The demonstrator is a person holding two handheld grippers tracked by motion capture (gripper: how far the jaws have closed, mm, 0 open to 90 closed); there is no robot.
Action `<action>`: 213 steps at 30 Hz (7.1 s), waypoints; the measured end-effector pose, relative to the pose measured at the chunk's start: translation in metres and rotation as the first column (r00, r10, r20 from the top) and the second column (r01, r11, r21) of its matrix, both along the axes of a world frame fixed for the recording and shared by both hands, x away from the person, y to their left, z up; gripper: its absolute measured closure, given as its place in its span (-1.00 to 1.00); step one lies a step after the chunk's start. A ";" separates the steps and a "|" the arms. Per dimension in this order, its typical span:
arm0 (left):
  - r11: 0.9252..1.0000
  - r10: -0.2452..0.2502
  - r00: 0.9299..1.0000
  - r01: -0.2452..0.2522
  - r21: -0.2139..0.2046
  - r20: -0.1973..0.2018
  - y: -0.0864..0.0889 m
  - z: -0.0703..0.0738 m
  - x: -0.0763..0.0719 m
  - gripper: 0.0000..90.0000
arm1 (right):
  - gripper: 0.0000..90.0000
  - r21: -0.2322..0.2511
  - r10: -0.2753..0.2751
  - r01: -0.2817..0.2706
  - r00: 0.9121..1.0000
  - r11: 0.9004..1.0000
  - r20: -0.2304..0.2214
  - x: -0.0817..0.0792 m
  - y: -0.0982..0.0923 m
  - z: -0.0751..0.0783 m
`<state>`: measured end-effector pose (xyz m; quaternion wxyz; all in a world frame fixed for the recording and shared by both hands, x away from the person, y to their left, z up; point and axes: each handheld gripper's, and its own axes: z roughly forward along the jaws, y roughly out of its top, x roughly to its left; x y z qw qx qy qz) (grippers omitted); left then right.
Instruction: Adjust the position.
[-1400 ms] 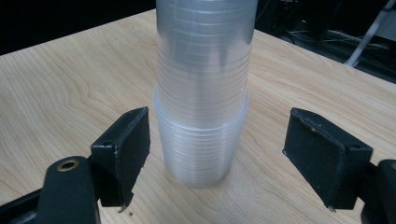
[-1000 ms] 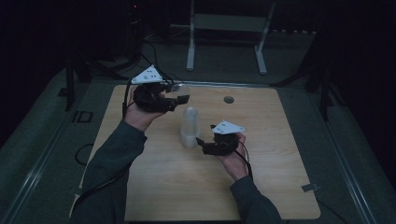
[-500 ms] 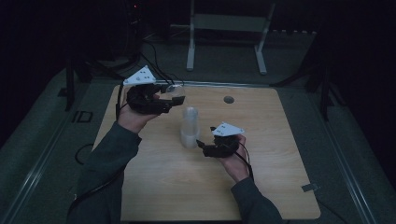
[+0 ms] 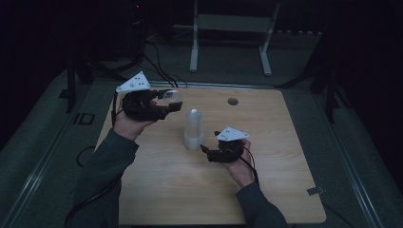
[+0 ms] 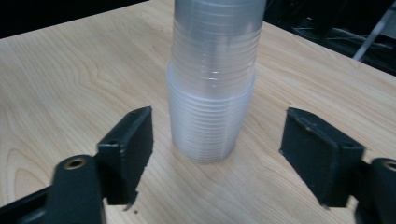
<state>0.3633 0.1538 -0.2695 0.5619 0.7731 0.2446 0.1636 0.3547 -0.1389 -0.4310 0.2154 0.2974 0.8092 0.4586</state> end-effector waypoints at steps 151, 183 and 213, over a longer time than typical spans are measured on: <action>0.963 -0.127 0.984 0.092 -0.254 -0.127 0.009 -0.111 -0.012 -0.08 | -0.35 0.240 0.222 -0.236 0.972 0.942 0.084 -0.025 0.017 0.033; 0.937 -0.173 0.976 0.122 -0.326 -0.133 0.003 -0.114 -0.016 -0.08 | -0.61 0.262 0.271 -0.291 0.956 0.920 0.109 -0.025 0.036 0.025; 0.925 -0.215 0.967 0.156 -0.346 -0.139 0.000 -0.114 -0.015 -0.16 | -0.36 0.178 0.267 -0.285 0.956 0.942 0.121 -0.024 0.045 0.023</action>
